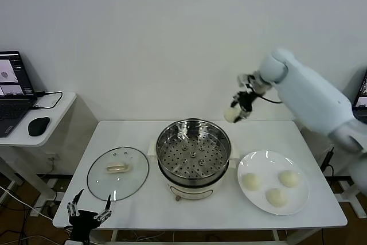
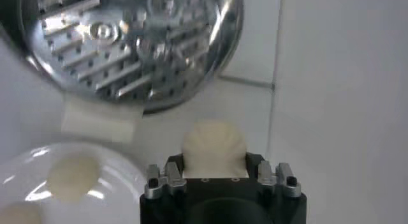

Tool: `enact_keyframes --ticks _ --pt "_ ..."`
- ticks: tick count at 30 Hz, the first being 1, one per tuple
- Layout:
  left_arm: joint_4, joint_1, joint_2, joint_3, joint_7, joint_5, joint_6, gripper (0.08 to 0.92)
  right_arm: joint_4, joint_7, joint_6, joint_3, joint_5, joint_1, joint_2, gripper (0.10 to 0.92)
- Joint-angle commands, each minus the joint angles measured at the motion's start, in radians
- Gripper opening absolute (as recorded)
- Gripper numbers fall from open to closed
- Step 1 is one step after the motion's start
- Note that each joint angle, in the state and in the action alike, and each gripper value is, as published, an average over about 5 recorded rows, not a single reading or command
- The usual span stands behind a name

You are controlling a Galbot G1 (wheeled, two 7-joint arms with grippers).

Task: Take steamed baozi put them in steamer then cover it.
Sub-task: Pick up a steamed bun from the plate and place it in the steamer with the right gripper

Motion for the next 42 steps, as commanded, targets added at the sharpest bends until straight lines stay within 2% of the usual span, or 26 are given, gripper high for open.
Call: enact_keyframes --ticks 1,6,13,16,20,26,42 --pt "0.008 0.002 -0.003 -0.002 0.0 0.009 -0.001 0.823 -0.128 -0.073 0.326 -0.081 0.029 0.117 0.179 0.586" --pt "0.015 0.004 -0.014 -0.001 0.002 0.02 -0.001 0.823 -0.063 -0.103 0.587 -0.101 0.037 0.085 0.168 0.585" --pt "0.026 0.025 -0.026 -0.004 0.0 0.035 0.0 0.823 0.113 -0.015 0.731 -0.182 0.076 0.062 0.093 0.591" --pt "0.024 0.035 -0.031 -0.003 -0.001 0.04 -0.002 0.823 0.142 -0.001 0.784 -0.177 0.025 0.044 0.087 0.593" --pt "0.018 0.041 -0.034 -0.005 -0.001 0.045 -0.003 0.823 0.166 0.026 0.868 -0.159 -0.119 0.027 0.097 0.594" --pt "0.011 0.048 -0.034 -0.007 -0.002 0.047 -0.004 0.823 0.202 0.046 0.888 -0.162 -0.249 -0.008 0.102 0.594" --pt "0.03 0.041 -0.038 0.0 -0.004 0.046 -0.004 0.823 0.142 0.11 0.887 -0.103 -0.399 -0.128 0.137 0.594"
